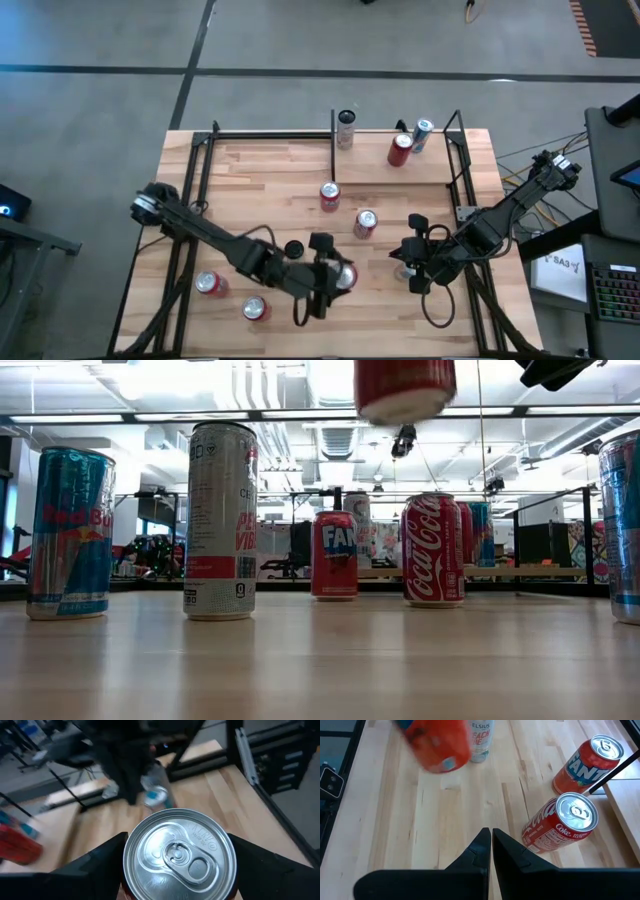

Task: Place canned beverage on shelf
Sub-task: Put the bottom right orange soda can on the shelf

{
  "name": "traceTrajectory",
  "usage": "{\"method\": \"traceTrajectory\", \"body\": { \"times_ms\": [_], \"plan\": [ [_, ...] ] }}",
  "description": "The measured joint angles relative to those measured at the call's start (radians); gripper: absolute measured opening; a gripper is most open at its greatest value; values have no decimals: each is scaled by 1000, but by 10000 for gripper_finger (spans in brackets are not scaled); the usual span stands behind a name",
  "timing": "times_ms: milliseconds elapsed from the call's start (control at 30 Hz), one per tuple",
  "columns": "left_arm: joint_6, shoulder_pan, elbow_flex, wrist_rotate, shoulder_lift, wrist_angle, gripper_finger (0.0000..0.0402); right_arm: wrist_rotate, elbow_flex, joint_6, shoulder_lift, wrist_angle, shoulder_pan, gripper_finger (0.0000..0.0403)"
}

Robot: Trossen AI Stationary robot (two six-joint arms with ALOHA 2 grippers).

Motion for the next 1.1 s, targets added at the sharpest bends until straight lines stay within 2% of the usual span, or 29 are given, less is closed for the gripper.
{"method": "traceTrajectory", "body": {
  "times_ms": [300, 500, 767, 1100],
  "plan": [
    [129, 150, 0, 146, -60, -4, 285, 0, 0, -37, 0, 0, 0, 9],
    [174, 288, 8, 302, -58, 23, 285, -1, 0, -68, -22, 0, -1, 9],
    [228, 432, 51, 430, -36, 26, 285, 6, 0, -120, -94, 17, -3, 9],
    [256, 548, 63, 499, -36, 27, 285, 27, 1, -211, -146, 90, -90, 9]
  ]
}}
